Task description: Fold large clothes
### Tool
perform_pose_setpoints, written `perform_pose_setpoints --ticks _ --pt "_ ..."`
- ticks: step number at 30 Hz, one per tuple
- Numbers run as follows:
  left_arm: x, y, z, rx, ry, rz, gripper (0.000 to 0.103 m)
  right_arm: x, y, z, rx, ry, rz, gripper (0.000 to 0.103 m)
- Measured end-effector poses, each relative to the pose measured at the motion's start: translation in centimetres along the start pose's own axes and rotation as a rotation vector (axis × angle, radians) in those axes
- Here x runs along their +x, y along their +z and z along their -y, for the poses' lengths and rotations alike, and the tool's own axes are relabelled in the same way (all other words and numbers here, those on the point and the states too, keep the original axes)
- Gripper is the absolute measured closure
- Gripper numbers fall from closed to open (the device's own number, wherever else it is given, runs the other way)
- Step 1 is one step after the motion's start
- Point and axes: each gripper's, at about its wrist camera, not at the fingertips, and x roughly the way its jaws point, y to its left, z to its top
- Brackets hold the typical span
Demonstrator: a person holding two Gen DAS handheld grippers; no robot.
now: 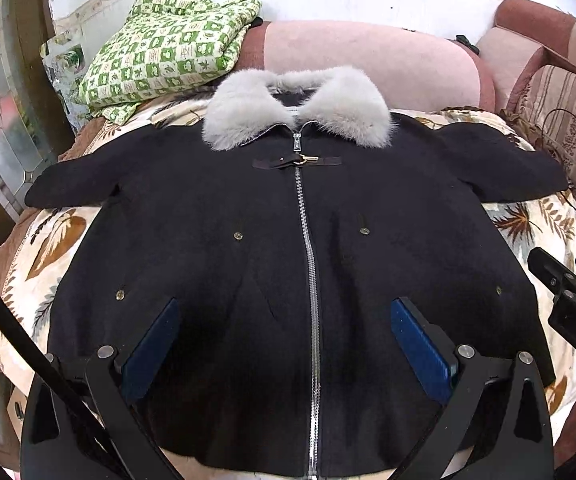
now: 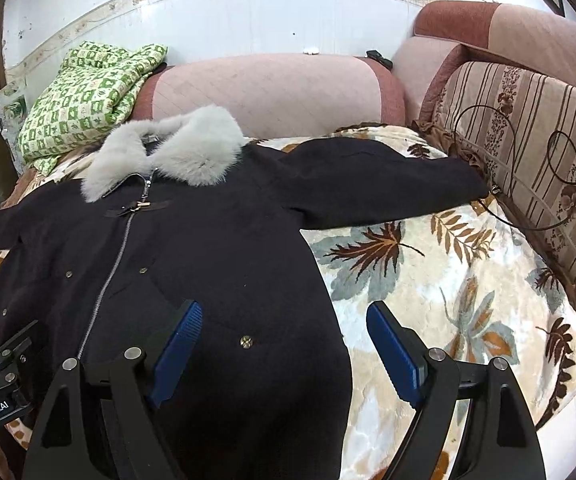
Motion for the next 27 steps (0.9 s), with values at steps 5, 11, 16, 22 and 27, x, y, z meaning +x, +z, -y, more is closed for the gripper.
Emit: perform_pose_setpoints --ticks 5,11,16,22,27 --pt "1.2 0.7 -0.9 -0.018 0.006 -0.006 0.000 1.3 0.7 -0.7 -0.006 0.004 -0.015 0.015" --pt "2.1 1.3 -2.9 -0.034 0.040 -0.001 0.000 2.0 1.2 -2.5 -0.015 0.025 -0.025 0.015" --pt "2.6 1.7 -4.8 -0.057 0.061 -0.002 0.000 2.3 1.9 -4.3 -0.030 0.041 -0.021 0.015" --pt "3.7 1.7 -6.0 -0.069 0.076 -0.025 0.000 2.8 3.4 -4.7 -0.051 0.012 0.015 0.015" --pt "4.4 1.5 -6.0 -0.071 0.072 -0.037 0.000 4.2 4.6 -1.2 0.025 -0.035 -0.007 0.015"
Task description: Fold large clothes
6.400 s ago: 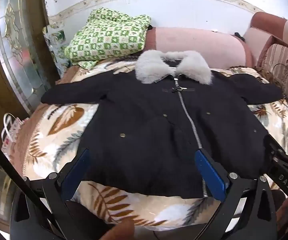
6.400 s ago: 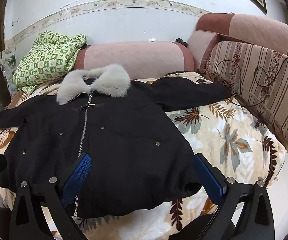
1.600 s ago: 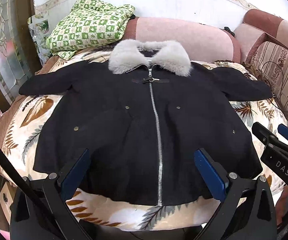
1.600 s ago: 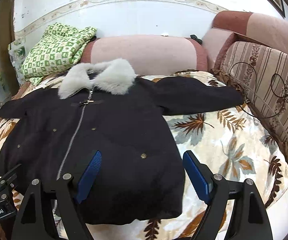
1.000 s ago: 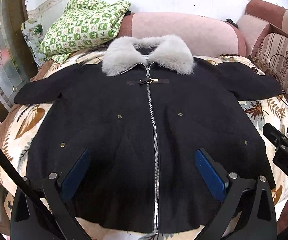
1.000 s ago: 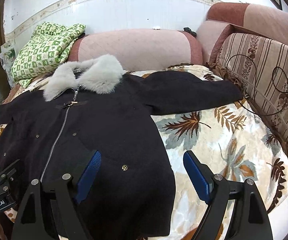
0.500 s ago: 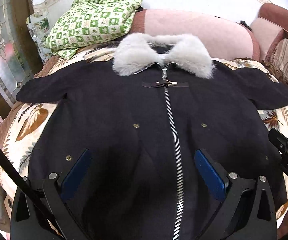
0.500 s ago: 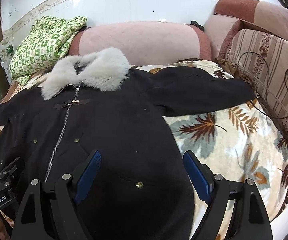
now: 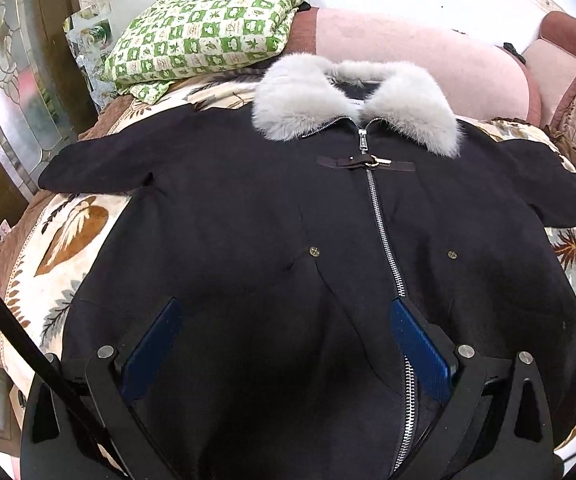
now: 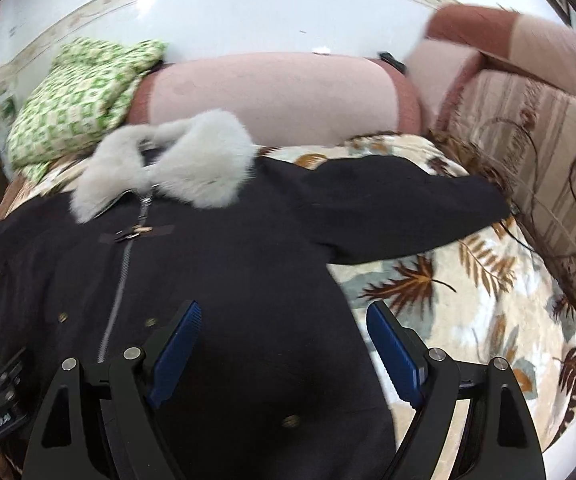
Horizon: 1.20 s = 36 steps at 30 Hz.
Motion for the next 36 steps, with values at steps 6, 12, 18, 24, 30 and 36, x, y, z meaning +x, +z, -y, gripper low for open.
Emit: perform_pose_setpoints --ticks 6,12,18,24,30,36 --pt "0.3 -0.2 0.2 0.003 -0.008 -0.013 0.000 2.7 1.1 7.4 0.082 -0.150 0.016 0.015" --pt "0.3 -0.5 0.7 0.011 -0.015 -0.028 0.000 7.0 2.2 17.9 0.257 -0.257 0.006 0.015" --pt "0.3 -0.5 1.3 0.034 0.003 -0.037 0.000 11.9 3.7 26.6 0.528 -0.131 -0.048 0.015" --pt "1.1 -0.7 1.5 0.060 0.035 -0.054 0.000 17.0 4.2 32.0 0.816 0.004 -0.079 0.015" --pt "1.9 -0.9 0.8 0.059 0.062 -0.071 0.000 19.0 6.3 33.8 0.868 -0.040 -0.052 0.015" --pt "2.2 -1.1 0.2 0.050 0.070 -0.081 0.000 20.7 8.7 33.4 0.796 -0.085 -0.079 0.076"
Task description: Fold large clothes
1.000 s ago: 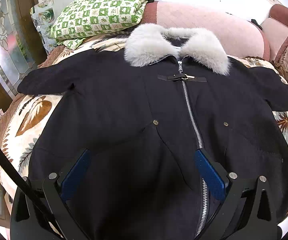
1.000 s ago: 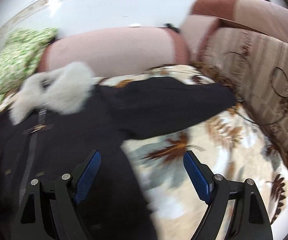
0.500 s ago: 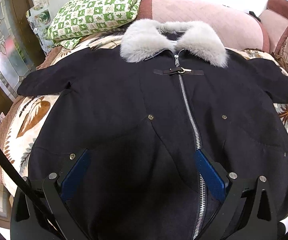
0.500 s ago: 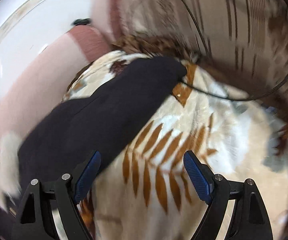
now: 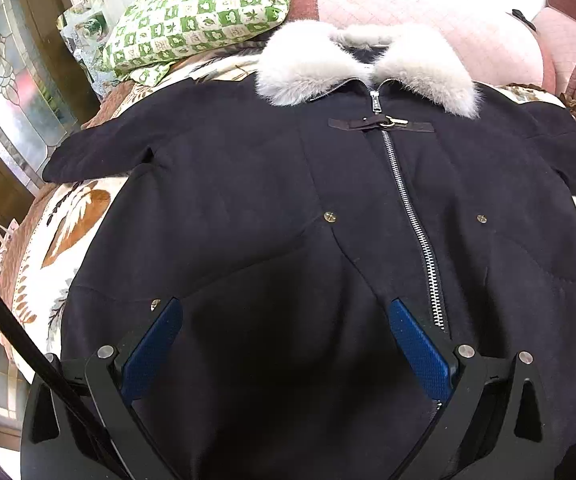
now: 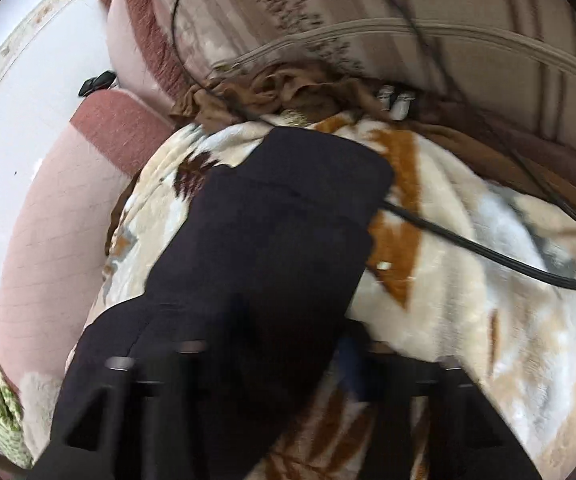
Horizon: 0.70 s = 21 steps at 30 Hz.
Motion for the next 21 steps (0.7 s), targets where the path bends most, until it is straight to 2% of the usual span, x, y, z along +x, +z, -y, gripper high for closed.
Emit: perform_pose_setpoints --ticks 1,2,6,9,12,16,21 --pt "0.0 0.0 -0.1 0.001 0.001 0.002 0.000 0.0 0.2 -0.3 -0.020 -0.007 0.005 0.084" --pt "0.0 -0.1 -0.2 0.000 0.003 0.005 0.000 -0.5 0.3 -0.9 -0.048 -0.017 0.016 0.088" --pt "-0.1 -0.1 -1.0 -0.022 -0.001 0.005 0.000 -3.4 -0.4 -4.5 -0.202 -0.082 0.099 0.091" --pt "-0.3 -0.3 -1.7 -0.043 -0.003 0.005 0.000 -5.9 -1.6 -7.6 -0.322 -0.100 0.158 0.091" --pt "-0.7 -0.5 -2.5 -0.059 -0.002 0.012 0.000 -8.1 -3.6 -11.0 -0.451 -0.086 0.202 0.091" --pt "-1.3 -0.8 -3.6 -0.082 -0.001 0.024 0.000 -10.7 -7.8 -15.7 -0.601 -0.019 0.220 0.091" --pt "-2.0 -1.0 -5.2 -0.118 0.005 0.041 0.000 -11.4 -14.0 -20.3 -0.741 0.071 0.177 0.091"
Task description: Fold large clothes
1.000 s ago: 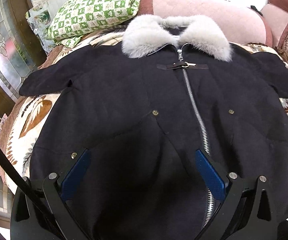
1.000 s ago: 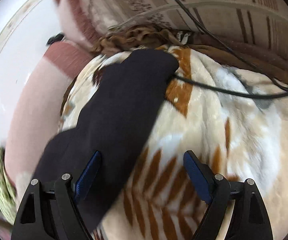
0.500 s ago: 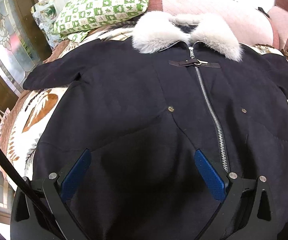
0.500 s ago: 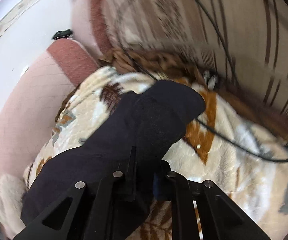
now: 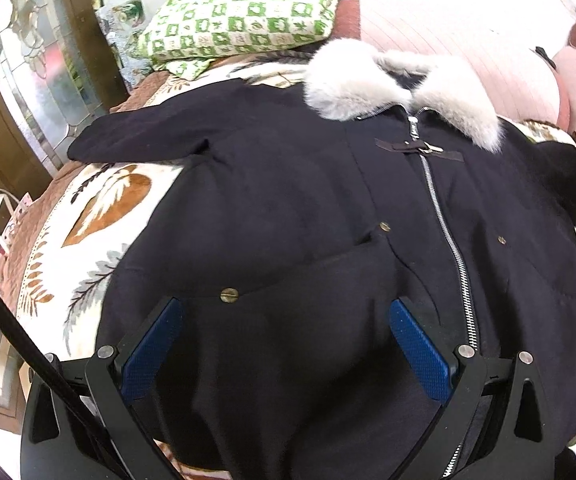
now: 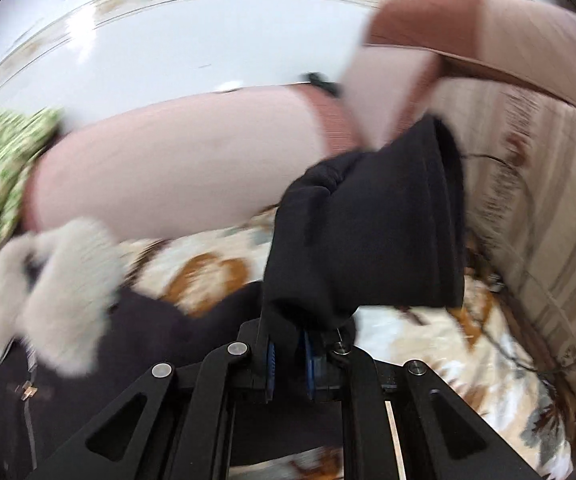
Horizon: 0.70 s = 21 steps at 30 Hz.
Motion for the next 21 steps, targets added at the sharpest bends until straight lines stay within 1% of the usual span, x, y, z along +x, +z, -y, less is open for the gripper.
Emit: perform_pose_setpoints --ticks 4,5,7,10,12,14,16,21 --pt "-0.1 0.0 -1.3 -0.031 0.002 0.002 0.000 0.0 -2.3 -5.9 -0.077 0.113 -0.032 0.091" --pt "-0.1 0.0 -1.6 -0.040 0.003 0.003 0.000 0.0 -3.1 -7.7 -0.092 0.166 -0.048 0.091" --pt "-0.2 0.0 -2.1 -0.055 0.005 0.005 0.000 0.3 -4.3 -10.4 -0.129 0.238 -0.081 0.091" --pt "-0.2 0.2 -2.7 -0.074 0.005 0.006 0.000 0.9 -6.3 -14.2 -0.202 0.296 -0.122 0.091" --pt "-0.5 0.3 -3.0 -0.082 -0.003 0.013 0.000 1.6 -7.9 -16.5 -0.259 0.323 -0.166 0.090" --pt "-0.7 0.7 -3.1 -0.089 -0.016 0.024 0.000 1.8 -9.0 -17.8 -0.285 0.320 -0.183 0.089" --pt "-0.8 1.6 -3.0 -0.094 -0.054 0.032 0.000 1.6 -9.8 -18.4 -0.318 0.302 -0.185 0.088" --pt "-0.4 4.3 -2.0 -0.102 -0.149 0.051 0.000 -1.4 -11.7 -19.0 -0.420 0.228 -0.139 0.084"
